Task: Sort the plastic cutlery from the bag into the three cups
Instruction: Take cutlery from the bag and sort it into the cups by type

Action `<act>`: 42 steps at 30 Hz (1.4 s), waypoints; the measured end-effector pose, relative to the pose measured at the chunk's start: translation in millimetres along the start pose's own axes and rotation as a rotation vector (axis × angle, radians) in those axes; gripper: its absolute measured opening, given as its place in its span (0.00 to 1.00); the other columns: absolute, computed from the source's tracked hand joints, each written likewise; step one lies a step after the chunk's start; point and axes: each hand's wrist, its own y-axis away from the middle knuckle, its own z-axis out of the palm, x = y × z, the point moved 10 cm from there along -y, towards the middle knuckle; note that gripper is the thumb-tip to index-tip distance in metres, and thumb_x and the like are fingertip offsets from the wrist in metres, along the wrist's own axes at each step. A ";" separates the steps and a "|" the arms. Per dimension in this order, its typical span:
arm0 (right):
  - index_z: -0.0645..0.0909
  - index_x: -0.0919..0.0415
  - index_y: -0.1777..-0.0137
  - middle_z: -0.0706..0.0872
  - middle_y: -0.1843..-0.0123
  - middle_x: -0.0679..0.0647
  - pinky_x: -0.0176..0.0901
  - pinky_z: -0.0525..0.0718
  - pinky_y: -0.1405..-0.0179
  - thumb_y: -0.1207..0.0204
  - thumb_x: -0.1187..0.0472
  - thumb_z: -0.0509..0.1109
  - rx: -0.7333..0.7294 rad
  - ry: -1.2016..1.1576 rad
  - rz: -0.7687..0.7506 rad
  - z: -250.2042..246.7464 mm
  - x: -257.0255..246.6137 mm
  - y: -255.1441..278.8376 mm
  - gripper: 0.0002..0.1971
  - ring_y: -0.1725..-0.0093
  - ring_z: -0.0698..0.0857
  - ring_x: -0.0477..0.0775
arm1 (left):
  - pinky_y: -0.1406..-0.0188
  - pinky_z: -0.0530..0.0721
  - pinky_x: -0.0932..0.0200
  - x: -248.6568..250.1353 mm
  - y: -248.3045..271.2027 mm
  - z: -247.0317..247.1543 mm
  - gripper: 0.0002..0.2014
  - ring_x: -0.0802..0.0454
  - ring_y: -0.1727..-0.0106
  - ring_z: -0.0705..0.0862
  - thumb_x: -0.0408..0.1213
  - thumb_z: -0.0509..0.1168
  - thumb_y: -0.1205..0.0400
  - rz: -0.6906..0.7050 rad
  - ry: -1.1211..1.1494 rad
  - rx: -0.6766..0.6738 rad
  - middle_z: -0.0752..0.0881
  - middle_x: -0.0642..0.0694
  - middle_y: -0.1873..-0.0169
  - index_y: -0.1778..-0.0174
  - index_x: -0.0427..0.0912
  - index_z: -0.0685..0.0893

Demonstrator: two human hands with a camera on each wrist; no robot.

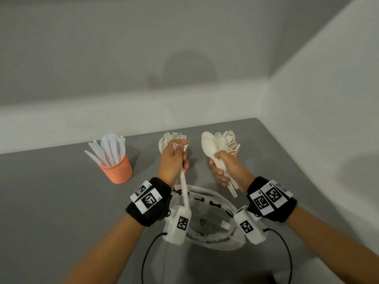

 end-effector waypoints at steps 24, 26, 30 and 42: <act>0.78 0.62 0.62 0.71 0.87 0.49 0.36 0.75 0.82 0.17 0.42 0.44 -0.226 0.219 -0.178 -12.9 -31.5 -32.3 0.29 0.88 0.69 0.47 | 0.77 0.74 0.73 43.2 -52.6 42.3 0.13 0.64 0.78 0.77 0.32 0.62 0.19 0.173 -0.285 -0.108 0.80 0.52 0.61 0.38 0.38 0.77; 0.75 0.62 0.63 0.68 0.88 0.48 0.37 0.77 0.81 0.21 0.38 0.44 -0.258 0.217 -0.173 -9.9 -31.5 -31.0 0.29 0.89 0.65 0.45 | 0.83 0.71 0.73 37.4 -56.0 45.1 0.07 0.64 0.83 0.74 0.33 0.62 0.18 0.128 -0.276 -0.150 0.79 0.50 0.69 0.46 0.37 0.80; 0.72 0.60 0.65 0.69 0.87 0.47 0.38 0.79 0.78 0.20 0.42 0.51 -0.270 0.214 -0.159 -11.5 -32.0 -32.3 0.23 0.87 0.68 0.46 | 0.85 0.69 0.69 32.8 -54.3 57.1 0.07 0.63 0.86 0.70 0.36 0.60 0.17 0.099 -0.291 -0.221 0.73 0.49 0.77 0.60 0.41 0.79; 0.73 0.61 0.58 0.65 0.80 0.47 0.39 0.65 0.74 0.20 0.65 0.46 0.115 -0.107 -0.230 -69.9 -69.3 -55.6 0.14 0.81 0.62 0.44 | 0.81 0.67 0.70 47.4 -66.8 39.3 0.15 0.58 0.73 0.67 0.29 0.48 0.18 0.080 -0.100 0.042 0.70 0.51 0.71 0.44 0.42 0.78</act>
